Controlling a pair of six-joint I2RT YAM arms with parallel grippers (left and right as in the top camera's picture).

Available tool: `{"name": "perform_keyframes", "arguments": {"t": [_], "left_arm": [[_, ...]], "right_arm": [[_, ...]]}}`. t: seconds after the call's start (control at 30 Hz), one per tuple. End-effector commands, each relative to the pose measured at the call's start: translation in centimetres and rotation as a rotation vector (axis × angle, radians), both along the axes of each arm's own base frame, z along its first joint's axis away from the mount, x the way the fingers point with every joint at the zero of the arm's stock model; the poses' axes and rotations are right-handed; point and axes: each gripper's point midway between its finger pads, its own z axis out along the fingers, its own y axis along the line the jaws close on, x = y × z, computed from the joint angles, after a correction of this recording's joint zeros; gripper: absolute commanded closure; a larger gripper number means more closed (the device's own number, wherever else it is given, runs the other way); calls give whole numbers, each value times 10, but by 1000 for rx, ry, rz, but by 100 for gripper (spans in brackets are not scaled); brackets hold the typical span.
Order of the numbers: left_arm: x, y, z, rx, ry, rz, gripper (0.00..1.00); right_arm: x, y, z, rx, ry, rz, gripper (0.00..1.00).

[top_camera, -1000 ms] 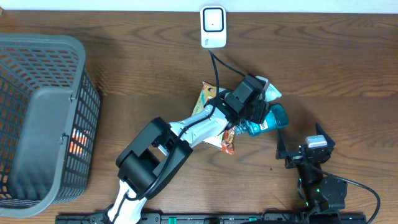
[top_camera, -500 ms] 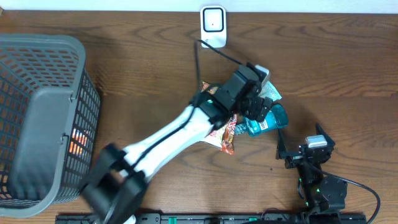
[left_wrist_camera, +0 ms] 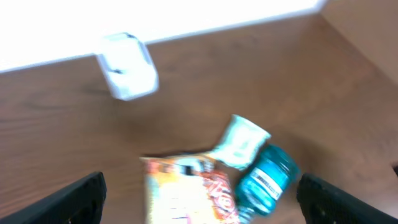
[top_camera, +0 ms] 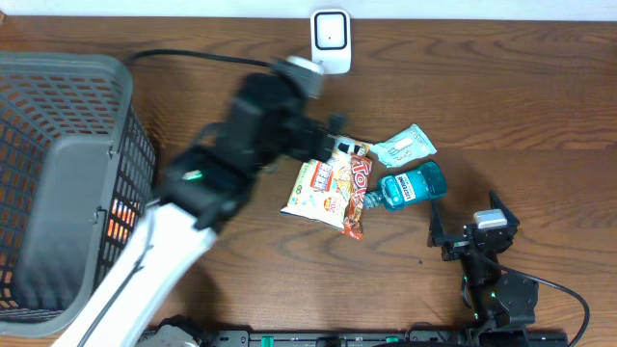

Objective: Scan the item barcode
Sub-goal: 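Release the green packet beside the bottle and pull the left gripper back, then reach the left gripper into the basket and grasp the orange tissue pack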

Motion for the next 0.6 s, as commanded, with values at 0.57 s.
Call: {"name": "perform_keyframes", "arguments": {"t": [0.57], "left_arm": [[-55, 387, -9, -406, 216, 1403, 2]], "right_arm": [[0, 1, -2, 11, 8, 2, 1]]}}
